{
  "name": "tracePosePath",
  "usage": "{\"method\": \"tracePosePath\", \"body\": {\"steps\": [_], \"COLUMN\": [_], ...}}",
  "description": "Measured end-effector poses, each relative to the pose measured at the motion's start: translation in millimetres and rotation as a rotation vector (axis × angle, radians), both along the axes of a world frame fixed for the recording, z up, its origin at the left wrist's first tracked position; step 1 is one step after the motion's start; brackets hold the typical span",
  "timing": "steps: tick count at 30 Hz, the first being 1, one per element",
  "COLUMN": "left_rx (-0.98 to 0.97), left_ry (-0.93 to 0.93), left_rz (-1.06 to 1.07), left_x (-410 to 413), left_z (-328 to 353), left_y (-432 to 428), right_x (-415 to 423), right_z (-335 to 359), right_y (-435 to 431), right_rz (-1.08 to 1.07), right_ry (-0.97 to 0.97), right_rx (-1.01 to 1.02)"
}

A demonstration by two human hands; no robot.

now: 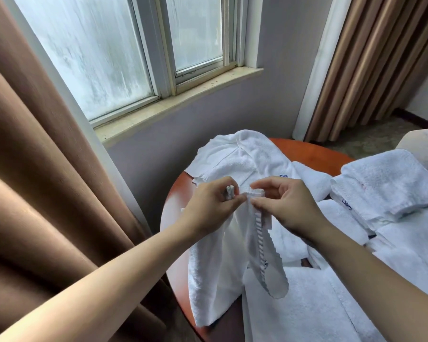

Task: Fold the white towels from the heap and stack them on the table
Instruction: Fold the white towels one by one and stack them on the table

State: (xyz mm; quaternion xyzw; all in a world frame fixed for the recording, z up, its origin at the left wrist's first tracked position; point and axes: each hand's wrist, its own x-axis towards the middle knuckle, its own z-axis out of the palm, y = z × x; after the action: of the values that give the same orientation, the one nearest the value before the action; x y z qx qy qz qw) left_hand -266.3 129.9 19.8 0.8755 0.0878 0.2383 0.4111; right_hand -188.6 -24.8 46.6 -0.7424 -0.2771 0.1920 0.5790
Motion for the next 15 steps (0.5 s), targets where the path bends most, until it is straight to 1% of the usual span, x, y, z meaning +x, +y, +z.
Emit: {"method": "tracePosePath", "body": {"steps": [2, 5, 7, 10, 12, 15], "left_rx": [-0.008, -0.010, -0.140, -0.448, -0.540, -0.577], "left_ry": [0.071, 0.288, 0.389, 0.501, 0.540, 0.435], "left_rz": [0.041, 0.143, 0.158, 0.256, 0.297, 0.353], "left_x": [5, 15, 19, 17, 12, 8], "left_z": [5, 10, 12, 13, 15, 21], "left_y": [1, 18, 33, 57, 70, 81], "right_x": [8, 30, 43, 60, 68, 77], "right_z": [-6, -10, -11, -12, -5, 8], "right_y": [3, 4, 4, 1, -1, 2], "right_rz": [-0.086, -0.212, -0.239, -0.306, -0.360, -0.462], "right_ry": [-0.002, 0.068, 0.082, 0.016, -0.008, -0.030], "right_rx": [-0.049, -0.079, -0.096, -0.146, -0.155, -0.136]}}
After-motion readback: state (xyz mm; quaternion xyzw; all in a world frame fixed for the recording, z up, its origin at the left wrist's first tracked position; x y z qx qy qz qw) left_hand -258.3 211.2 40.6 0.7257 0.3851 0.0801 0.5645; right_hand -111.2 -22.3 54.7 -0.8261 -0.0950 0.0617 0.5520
